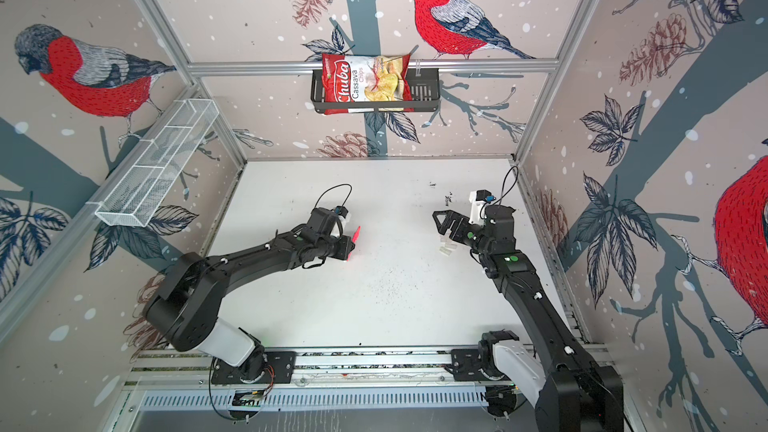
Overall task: Insert the pens into the pen caps
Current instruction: 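Bring the pink marker toward the right gripper while the right gripper approaches it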
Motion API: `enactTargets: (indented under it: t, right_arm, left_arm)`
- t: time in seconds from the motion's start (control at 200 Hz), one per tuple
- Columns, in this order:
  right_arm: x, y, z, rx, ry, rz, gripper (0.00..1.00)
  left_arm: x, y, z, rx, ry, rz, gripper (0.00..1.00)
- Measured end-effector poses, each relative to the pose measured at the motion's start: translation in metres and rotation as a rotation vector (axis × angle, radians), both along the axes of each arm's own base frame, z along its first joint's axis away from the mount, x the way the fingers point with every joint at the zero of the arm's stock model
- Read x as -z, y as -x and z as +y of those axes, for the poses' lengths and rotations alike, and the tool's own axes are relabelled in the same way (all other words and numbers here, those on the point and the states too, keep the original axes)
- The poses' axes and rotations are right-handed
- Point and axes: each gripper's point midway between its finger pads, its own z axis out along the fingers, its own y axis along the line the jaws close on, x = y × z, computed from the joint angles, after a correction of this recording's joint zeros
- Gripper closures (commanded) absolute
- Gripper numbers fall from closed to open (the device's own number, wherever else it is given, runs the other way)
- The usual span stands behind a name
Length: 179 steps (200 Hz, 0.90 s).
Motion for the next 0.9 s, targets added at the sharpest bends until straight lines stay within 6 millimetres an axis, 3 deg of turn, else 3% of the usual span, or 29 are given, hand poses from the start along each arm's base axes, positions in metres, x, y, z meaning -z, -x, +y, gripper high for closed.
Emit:
enactTargets:
  t: [0.175,0.405,0.59,0.895]
  right_arm:
    - [0.007,0.008,0.033,-0.128,-0.038,0.025,0.04]
    - [0.020,0.020,0.082,-0.284,-0.062,0.084,0.10]
    - [0.022,0.031,0.113,-0.371,-0.076,0.100,0.16]
    - [0.023,0.037,0.146,-0.445,-0.090,0.112,0.30]
  left_arm:
    - [-0.034,0.012,-0.023,0.061,0.124,-0.100,0.86]
    - [-0.062,0.019,-0.036,0.081,0.211,-0.183,0.86]
    - [-0.072,0.022,-0.042,0.081,0.235,-0.213,0.86]
    - [-0.077,0.035,-0.053,0.108,0.242,-0.232,0.86]
